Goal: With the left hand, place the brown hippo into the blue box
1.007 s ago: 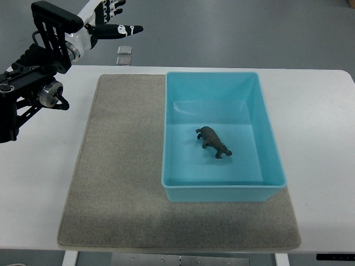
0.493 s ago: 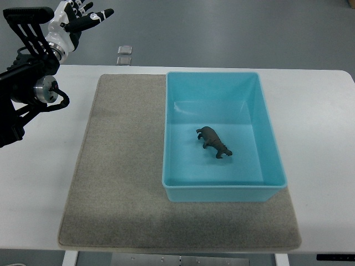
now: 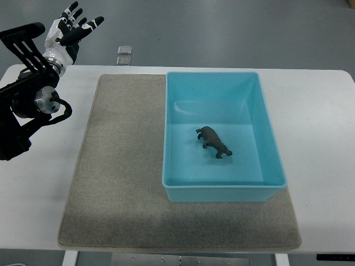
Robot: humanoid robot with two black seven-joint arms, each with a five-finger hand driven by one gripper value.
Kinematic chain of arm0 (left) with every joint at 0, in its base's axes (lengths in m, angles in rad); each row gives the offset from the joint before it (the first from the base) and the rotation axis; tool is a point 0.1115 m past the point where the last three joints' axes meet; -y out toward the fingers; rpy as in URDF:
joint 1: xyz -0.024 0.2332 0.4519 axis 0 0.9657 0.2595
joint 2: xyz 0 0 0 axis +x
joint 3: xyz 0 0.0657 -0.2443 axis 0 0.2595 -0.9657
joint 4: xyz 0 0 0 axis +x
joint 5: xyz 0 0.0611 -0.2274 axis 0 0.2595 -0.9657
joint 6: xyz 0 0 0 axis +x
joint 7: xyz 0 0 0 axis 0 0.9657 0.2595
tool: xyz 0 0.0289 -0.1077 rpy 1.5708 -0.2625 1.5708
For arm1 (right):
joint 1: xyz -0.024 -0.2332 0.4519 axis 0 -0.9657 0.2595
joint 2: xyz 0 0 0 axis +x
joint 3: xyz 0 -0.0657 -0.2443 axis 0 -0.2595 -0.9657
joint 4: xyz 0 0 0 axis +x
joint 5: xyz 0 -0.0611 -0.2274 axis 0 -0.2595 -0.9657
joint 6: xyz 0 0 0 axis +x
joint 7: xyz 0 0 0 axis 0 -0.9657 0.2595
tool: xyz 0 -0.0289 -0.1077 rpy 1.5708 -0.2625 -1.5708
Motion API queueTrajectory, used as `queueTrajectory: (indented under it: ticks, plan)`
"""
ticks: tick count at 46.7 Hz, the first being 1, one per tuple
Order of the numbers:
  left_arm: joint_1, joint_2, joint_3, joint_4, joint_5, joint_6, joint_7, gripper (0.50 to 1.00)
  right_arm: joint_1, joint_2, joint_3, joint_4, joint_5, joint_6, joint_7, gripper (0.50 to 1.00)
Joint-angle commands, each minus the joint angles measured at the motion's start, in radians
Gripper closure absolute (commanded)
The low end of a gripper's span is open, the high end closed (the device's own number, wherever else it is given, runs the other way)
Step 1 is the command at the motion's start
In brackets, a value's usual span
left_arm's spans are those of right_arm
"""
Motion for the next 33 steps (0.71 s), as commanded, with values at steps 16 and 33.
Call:
queueTrajectory:
  ticks: [16,33]
  plan:
    - [0.101,-0.032,-0.062,-0.022,0.009,-0.008,-0.006,0.504,0.0,0.0,0.0,-0.001,0.0,0.001,0.0,0.564]
    - [0.114,-0.033,-0.11,-0.056,0.008,0.005,-0.012,0.504,0.0,0.0,0.0,0.0,0.0,0.001,0.0,0.564]
